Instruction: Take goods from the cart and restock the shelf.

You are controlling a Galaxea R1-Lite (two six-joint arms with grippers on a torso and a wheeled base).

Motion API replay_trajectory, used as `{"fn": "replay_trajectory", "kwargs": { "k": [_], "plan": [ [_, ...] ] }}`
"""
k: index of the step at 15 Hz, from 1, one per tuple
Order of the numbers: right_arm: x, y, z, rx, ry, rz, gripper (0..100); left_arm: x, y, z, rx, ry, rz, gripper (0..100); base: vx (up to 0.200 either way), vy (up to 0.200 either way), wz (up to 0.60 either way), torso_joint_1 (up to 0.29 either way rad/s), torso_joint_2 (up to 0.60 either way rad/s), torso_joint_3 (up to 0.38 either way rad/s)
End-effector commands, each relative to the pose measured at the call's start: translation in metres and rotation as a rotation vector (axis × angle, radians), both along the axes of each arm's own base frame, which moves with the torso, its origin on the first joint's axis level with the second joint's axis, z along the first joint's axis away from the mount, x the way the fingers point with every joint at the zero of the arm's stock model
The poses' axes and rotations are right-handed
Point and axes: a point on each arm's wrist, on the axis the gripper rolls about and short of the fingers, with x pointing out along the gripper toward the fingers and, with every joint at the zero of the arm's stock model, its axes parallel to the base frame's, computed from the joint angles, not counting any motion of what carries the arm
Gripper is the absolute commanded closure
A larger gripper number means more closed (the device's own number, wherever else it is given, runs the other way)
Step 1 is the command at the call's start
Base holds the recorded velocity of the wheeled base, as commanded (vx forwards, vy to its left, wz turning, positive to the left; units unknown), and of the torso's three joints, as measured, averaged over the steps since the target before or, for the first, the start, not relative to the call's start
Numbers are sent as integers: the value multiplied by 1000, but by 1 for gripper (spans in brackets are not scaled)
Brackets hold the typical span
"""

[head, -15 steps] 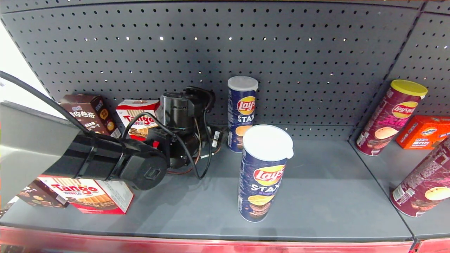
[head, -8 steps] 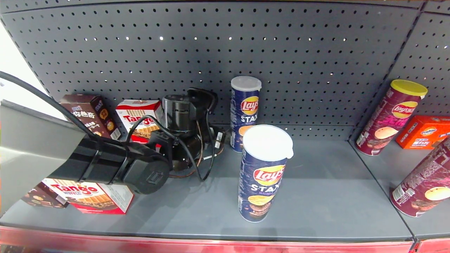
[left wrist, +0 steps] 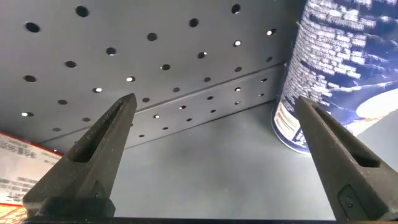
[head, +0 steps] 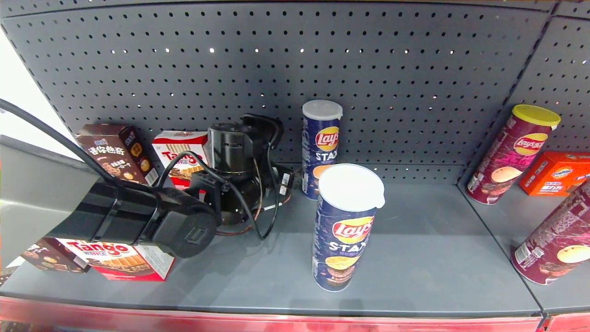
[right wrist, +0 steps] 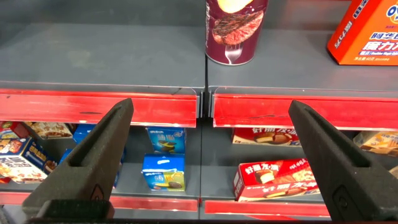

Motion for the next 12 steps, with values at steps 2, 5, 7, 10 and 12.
{"fn": "replay_trajectory", "kwargs": {
  "k": [2, 5, 7, 10, 12],
  "plan": [
    [0, 0, 0, 0, 0, 0, 0, -1, -2, -2, 3, 5, -7, 0, 0, 0, 0, 0, 0, 0],
    [0, 0, 0, 0, 0, 0, 0, -11, 3, 7, -4, -6, -8, 0, 0, 0, 0, 0, 0, 0],
    [0, 0, 0, 0, 0, 1, 0, -39, 13, 16, -10, -4, -29, 0, 0, 0, 0, 0, 0, 0],
    [0, 0, 0, 0, 0, 0, 0, -83, 28, 31, -43, -34, -70, 0, 0, 0, 0, 0, 0, 0],
    [0, 0, 0, 0, 0, 1, 0, -107, 31, 37, -69, -63, -132, 0, 0, 0, 0, 0, 0, 0]
  ]
}}
